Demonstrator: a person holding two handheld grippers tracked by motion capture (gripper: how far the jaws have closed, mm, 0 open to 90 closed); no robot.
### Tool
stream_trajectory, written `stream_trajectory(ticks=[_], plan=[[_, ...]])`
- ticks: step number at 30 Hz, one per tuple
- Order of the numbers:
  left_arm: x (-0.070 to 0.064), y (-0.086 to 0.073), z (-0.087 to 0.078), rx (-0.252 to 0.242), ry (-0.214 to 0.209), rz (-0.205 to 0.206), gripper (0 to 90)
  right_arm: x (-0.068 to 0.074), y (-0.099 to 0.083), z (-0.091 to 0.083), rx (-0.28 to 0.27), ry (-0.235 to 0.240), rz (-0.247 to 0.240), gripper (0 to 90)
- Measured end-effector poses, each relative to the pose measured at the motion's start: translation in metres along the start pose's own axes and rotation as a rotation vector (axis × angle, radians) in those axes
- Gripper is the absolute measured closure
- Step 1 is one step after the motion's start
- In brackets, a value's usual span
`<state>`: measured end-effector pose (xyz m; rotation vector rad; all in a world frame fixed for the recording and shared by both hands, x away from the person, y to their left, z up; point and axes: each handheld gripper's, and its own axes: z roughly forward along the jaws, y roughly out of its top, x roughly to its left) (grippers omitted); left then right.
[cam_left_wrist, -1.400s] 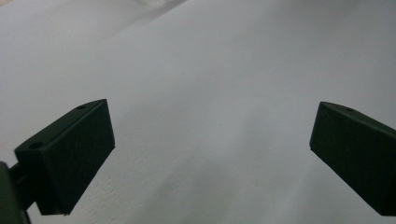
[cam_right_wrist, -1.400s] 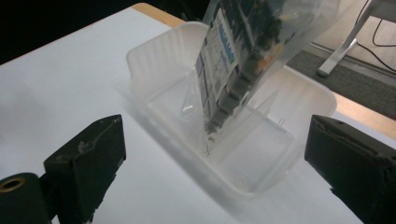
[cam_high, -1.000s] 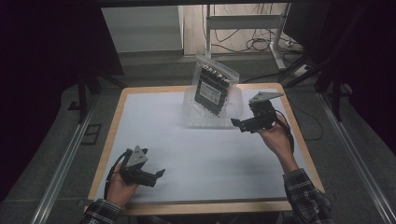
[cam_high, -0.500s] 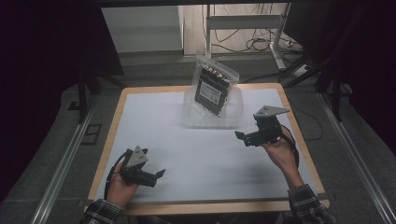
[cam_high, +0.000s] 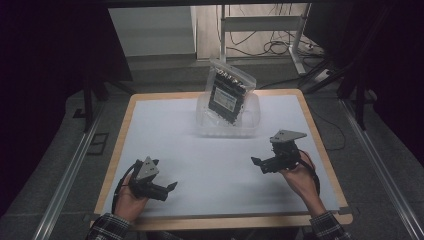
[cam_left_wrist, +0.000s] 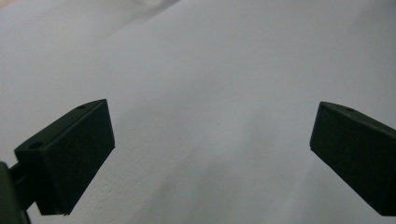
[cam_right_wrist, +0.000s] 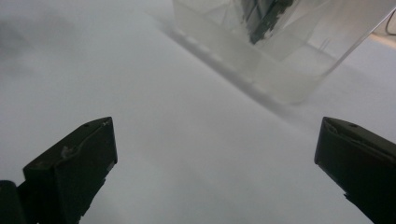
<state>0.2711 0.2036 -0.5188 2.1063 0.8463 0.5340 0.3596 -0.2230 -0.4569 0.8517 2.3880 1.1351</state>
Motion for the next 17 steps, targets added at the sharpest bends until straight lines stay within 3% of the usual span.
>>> stream_trajectory(ticks=[8, 13, 17], plan=[[-0.001, 0.000, 0.001, 0.003, 0.000, 0.008, 0.0, 0.006, -0.026, 0.003, -0.016, 0.001, 0.020, 0.0], [-0.001, 0.000, 0.002, 0.006, 0.001, 0.014, 0.0, 0.004, -0.040, 0.009, 0.029, 0.014, 0.036, 0.0], [-0.001, 0.000, 0.001, 0.002, 0.006, 0.011, 0.0, 0.002, -0.041, 0.011, 0.033, 0.025, 0.040, 0.0]])
